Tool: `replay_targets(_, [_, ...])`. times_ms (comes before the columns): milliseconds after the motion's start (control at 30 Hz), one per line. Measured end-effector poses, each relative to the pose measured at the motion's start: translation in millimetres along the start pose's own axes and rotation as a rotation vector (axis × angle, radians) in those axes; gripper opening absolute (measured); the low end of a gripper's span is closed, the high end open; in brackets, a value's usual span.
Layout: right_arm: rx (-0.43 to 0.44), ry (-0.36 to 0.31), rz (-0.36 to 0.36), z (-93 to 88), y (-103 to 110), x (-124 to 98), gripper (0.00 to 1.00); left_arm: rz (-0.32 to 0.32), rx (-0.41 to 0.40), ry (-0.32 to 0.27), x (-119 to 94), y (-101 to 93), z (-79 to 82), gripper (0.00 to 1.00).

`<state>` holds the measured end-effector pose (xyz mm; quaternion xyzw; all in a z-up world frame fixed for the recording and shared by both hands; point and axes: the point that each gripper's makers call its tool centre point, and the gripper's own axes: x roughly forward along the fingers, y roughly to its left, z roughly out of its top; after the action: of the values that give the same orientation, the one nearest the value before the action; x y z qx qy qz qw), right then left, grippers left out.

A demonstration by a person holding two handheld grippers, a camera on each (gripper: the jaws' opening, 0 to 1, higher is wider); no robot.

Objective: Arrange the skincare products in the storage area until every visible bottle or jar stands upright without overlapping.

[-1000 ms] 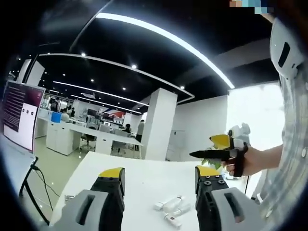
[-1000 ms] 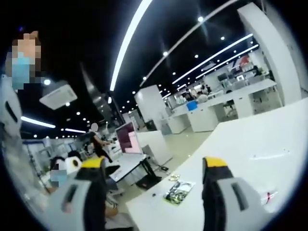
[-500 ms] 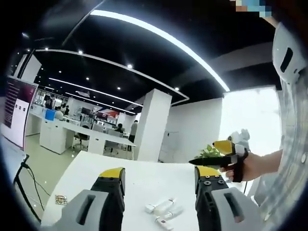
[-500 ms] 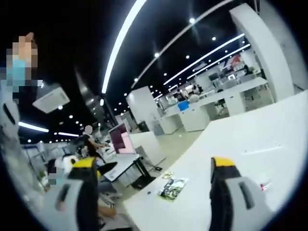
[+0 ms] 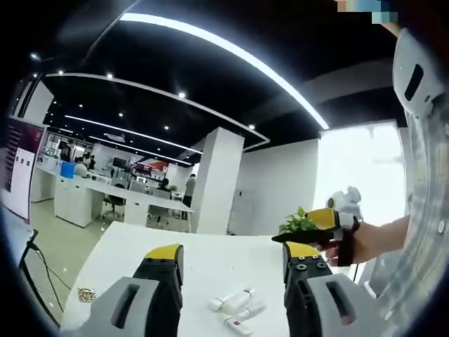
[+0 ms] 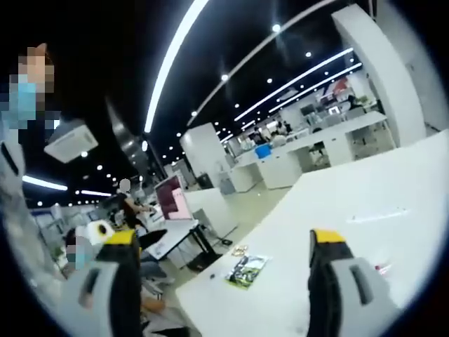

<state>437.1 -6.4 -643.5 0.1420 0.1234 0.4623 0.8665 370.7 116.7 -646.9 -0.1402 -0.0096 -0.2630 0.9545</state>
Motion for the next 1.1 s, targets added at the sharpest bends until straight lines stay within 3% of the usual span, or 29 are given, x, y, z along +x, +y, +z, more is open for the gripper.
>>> replay_targets(133, [-0.050,0.068,0.033,-10.5,9,7,0.99,0.017,-0.022,0.003,-1,4.3,-1.4,0.60])
replay_targets(467, [-0.042,0.058,0.082,-8.1,24,20,0.99,0.031,-0.054,-0.015,-3,13.8,2.8,0.60])
replay_targets(633, [-0.039,0.065,0.080,-10.2,24,21,0.99,0.041,-0.042,0.013,-4,15.9,-3.2,0.61])
replay_targets(767, [-0.067,0.075,0.074,-12.9,23,23,0.99,0.034,-0.033,0.010,-4,15.8,-3.0,0.63])
replay_targets(867, [-0.062,0.077,0.054,-14.5,18,22,0.99,0.012,-0.079,-0.073,-6,9.9,12.4,0.63])
replay_targets(1100, [-0.062,0.094,-0.023,-18.9,-6,2,0.99,0.015,-0.040,-0.007,-5,9.2,-4.7,0.62])
